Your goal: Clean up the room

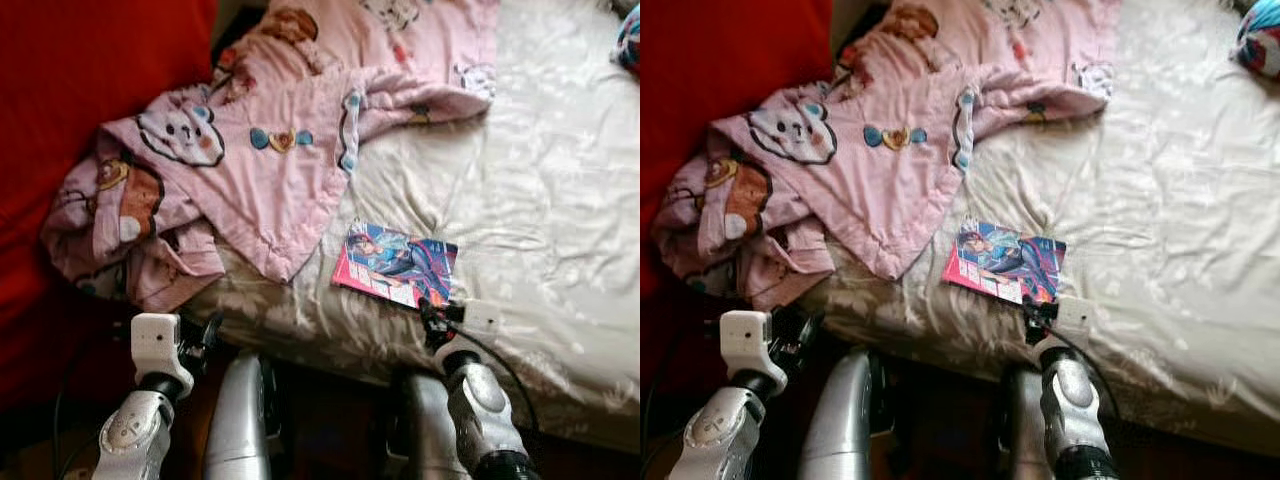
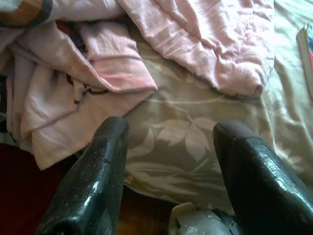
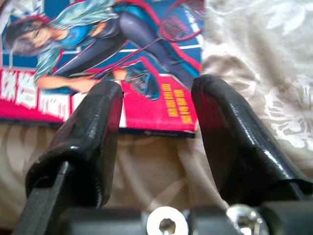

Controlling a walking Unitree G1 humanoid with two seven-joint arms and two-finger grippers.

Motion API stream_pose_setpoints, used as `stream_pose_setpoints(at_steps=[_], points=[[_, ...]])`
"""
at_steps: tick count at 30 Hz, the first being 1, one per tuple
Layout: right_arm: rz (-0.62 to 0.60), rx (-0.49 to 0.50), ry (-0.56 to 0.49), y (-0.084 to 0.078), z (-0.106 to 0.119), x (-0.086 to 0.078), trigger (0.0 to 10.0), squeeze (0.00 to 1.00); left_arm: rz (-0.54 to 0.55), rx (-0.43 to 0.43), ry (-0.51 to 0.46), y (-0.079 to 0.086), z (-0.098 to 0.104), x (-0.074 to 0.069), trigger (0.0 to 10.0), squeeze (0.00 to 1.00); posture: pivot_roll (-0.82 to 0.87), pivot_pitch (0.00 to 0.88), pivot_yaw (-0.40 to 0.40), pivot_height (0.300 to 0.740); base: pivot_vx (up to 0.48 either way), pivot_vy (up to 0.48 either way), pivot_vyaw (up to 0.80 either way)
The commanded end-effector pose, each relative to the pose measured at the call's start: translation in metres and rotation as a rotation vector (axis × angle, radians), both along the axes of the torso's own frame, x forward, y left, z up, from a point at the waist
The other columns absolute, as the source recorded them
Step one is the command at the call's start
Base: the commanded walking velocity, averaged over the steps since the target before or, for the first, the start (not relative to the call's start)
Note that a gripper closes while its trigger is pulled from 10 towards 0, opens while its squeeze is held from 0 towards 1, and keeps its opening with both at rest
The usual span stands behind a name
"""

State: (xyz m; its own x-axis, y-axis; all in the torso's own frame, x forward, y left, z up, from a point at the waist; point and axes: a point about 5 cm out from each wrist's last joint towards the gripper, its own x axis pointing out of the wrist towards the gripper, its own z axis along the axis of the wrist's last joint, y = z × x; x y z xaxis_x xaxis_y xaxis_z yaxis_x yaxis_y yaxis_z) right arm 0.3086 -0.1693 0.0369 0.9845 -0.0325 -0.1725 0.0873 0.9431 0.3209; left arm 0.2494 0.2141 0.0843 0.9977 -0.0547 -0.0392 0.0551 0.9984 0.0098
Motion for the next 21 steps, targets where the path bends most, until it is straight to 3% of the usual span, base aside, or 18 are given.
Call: stream_pose_setpoints(at_steps=[1, 5, 6, 7, 8, 9, 21], points=[[-0.026, 0.076, 0.043, -0.002, -0.009, -0.005, 10.0, 1.00, 0.004, 0.017, 0.026, 0.003, -0.004, -0.007, 10.0, 0.00, 0.12, 0.381, 0.018, 0.573, 0.000, 0.000, 0.00], [-0.080, 0.149, 0.014, -0.009, -0.002, 0.003, 10.0, 1.00, 0.008, 0.022, 0.035, 0.004, -0.004, -0.012, 10.0, 0.00, 0.13, 0.394, 0.022, 0.573, 0.000, 0.000, 0.00], [-0.085, 0.170, 0.010, -0.010, -0.001, 0.005, 10.0, 0.94, 0.009, 0.023, 0.038, 0.005, -0.005, -0.013, 10.0, 0.00, 0.13, 0.394, 0.022, 0.573, 0.000, 0.000, 0.00], [-0.090, 0.202, 0.008, -0.011, -0.001, 0.006, 10.0, 0.55, 0.009, 0.025, 0.042, 0.005, -0.005, -0.014, 10.0, 0.00, 0.13, 0.395, 0.023, 0.573, 0.000, 0.000, 0.00], [-0.092, 0.225, 0.006, -0.011, 0.000, 0.007, 10.0, 0.55, 0.009, 0.026, 0.045, 0.005, -0.006, -0.015, 10.0, 0.00, 0.13, 0.396, 0.024, 0.573, 0.000, 0.000, 0.00], [-0.093, 0.246, -0.001, -0.011, 0.001, 0.008, 10.0, 0.00, 0.007, 0.027, 0.049, 0.004, -0.006, -0.016, 10.0, 0.00, 0.14, 0.399, 0.026, 0.573, 0.000, 0.000, 0.00], [-0.013, 0.440, -0.049, -0.006, 0.003, 0.012, 10.0, 0.00, 0.002, 0.044, 0.062, 0.006, -0.004, -0.026, 10.0, 0.00, 0.16, 0.416, 0.039, 0.573, 0.000, 0.000, 0.00]])
